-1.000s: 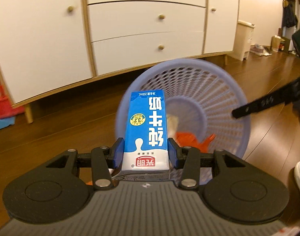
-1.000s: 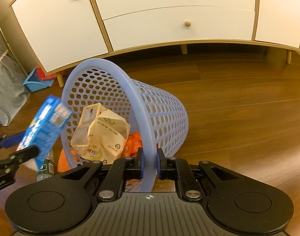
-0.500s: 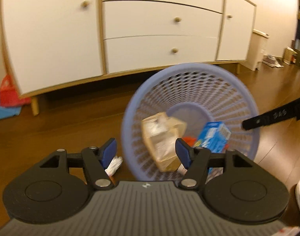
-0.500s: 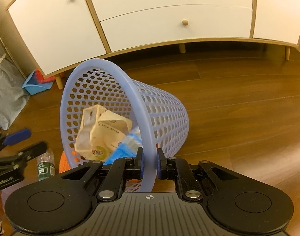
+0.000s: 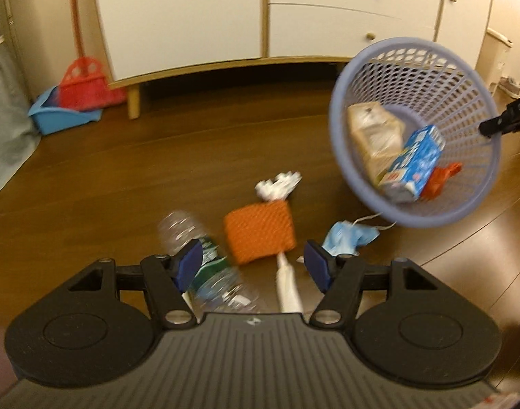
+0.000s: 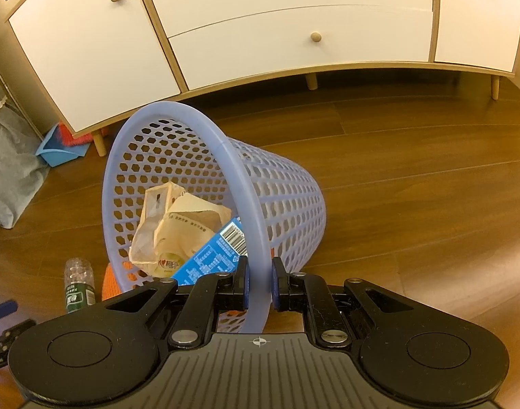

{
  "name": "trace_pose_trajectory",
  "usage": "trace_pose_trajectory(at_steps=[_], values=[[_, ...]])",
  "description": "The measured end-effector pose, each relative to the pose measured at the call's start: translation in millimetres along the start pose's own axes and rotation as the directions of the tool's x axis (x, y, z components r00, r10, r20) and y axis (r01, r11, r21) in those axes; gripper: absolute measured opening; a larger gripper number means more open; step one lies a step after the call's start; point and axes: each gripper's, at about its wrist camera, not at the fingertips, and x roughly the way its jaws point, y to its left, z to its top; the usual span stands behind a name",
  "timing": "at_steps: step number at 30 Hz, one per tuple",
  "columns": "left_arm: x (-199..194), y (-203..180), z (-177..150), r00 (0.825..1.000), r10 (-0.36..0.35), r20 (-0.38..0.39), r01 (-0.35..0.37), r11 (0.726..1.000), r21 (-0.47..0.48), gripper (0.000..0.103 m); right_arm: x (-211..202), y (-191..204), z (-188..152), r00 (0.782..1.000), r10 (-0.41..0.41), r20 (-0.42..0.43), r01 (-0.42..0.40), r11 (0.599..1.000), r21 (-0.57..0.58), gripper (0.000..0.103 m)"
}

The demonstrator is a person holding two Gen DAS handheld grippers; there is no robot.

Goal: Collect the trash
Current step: 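Move the left gripper toward the red bottle cap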

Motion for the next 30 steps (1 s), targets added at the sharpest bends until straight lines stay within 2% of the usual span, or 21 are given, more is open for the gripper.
trace_pose_trajectory(at_steps=[5,10,14,20,24,30], values=[[-10,19,-22,0.999,0.019,-0.029,-0.02,0.999,-0.027,0.062,-1,0,-1,1.0,-0.002,0.003,0.002,1.0,0.001,0.009],[-4,19,-50,0.996,0.004,-0.087,-0.008,0.999,-0.05,0.062,-1,1,-1,1.0,-0.003,0.004,0.003,1.0,-0.002,0.009],[8,5,-76,0.986,-0.032,-0.163,0.029,0.999,-0.023,0.061,-1,1,-1,1.0,-0.003,0.003,0.003,1.0,-0.002,0.009],[28,-20,-103,0.961,-0.078,-0.264,0.08,0.997,-0.003,0.057,-1,1,-2,1.0,-0.002,0.004,0.002,1.0,-0.002,0.009],[35,-33,-111,0.951,-0.106,-0.291,0.108,0.994,-0.009,0.054,-1,1,-2,1.0,-0.005,0.002,0.005,1.0,0.005,0.009],[42,-52,-114,0.948,-0.121,-0.296,0.127,0.992,0.001,0.054,-6,-3,-3,1.0,-0.025,0.017,0.024,1.0,0.011,0.009]])
